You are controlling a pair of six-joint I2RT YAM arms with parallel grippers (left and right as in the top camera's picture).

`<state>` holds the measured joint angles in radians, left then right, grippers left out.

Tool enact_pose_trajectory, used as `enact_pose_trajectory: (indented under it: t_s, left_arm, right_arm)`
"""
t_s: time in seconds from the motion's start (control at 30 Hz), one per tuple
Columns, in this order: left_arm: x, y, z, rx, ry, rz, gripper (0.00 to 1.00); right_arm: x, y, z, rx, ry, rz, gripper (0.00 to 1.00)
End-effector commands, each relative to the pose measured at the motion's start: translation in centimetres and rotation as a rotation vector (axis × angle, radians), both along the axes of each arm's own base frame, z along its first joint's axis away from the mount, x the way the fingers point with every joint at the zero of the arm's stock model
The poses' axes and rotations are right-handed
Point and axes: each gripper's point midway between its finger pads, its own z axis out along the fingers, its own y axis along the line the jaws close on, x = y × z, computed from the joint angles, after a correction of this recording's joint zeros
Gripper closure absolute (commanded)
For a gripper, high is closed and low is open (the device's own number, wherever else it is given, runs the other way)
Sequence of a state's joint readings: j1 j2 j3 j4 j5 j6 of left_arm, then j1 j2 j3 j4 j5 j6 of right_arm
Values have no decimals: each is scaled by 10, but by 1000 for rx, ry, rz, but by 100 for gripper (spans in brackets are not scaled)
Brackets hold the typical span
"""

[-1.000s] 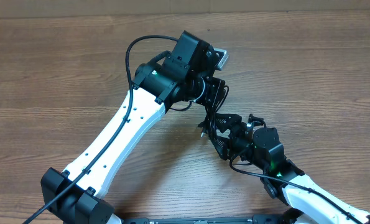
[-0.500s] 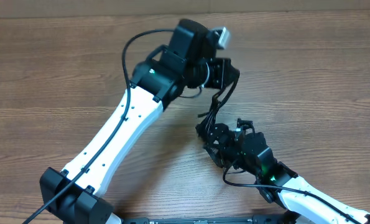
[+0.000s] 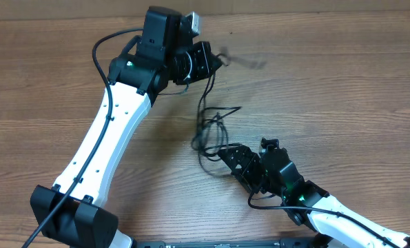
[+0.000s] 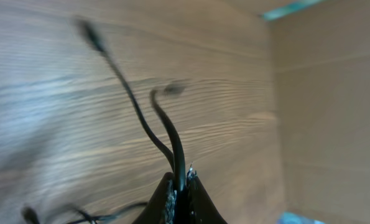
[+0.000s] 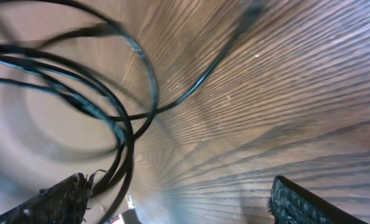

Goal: Untangle cables

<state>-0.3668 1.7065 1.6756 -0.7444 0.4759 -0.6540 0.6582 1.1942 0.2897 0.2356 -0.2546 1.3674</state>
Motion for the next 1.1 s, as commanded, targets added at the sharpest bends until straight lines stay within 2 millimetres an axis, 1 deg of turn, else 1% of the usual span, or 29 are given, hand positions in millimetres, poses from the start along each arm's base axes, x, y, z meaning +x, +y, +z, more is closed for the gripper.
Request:
enact_pose_trajectory:
  t_s: [0.0, 0.13, 0.23, 0.33, 0.4, 0.47, 0.57, 0.67, 0.73, 0.8, 0.87, 0.9, 0.93, 1.0, 1.07]
  left_arm:
    - [6, 22, -3, 130, -33, 88, 96]
    - [0, 54, -29, 296, 36, 185, 96]
    - [-5, 70, -41, 383, 68, 229, 95]
    - [-11, 72, -51, 400, 101, 222, 87]
    - [-13, 73, -57, 414, 114, 212, 86]
    - [-14, 74, -63, 432, 115, 192, 86]
    - [-13, 79, -73, 484, 122, 182, 96]
    - [-12, 88, -84, 539, 142, 202, 95]
    - [-13, 88, -92, 552, 167, 195, 86]
    - [-15, 89, -102, 569, 198, 187, 80]
    - [-19, 90, -113, 589, 238, 177, 71]
    - [-22, 91, -120, 599, 264, 169, 68]
    - [-25, 91, -127, 609, 292, 160, 69]
    - [-32, 91, -138, 619, 346, 142, 74]
    - [-43, 90, -150, 625, 417, 113, 74]
  right_arm:
    - [2, -3, -3, -35, -14, -14, 6]
    - [1, -9, -11, -69, 6, -33, 1]
    - [0, -15, -18, -104, 25, -52, 0]
    - [-1, -22, -25, -143, 42, -74, 0]
    - [-2, -28, -31, -171, 55, -88, 0]
    - [-4, -32, -35, -195, 69, -98, 0]
    - [-6, -35, -39, -209, 81, -100, 0]
    - [-4, -37, -39, -217, 73, -114, 0]
    - [-2, -39, -39, -225, 67, -125, 0]
    - [-2, -39, -39, -227, 66, -128, 0]
    - [-2, -39, -39, -227, 66, -128, 0]
    - [-2, -39, -39, -227, 66, -128, 0]
    - [-2, -39, -39, -227, 65, -128, 0]
    - [-2, -39, -39, -228, 65, -129, 0]
    - [-1, -40, -39, -231, 63, -133, 0]
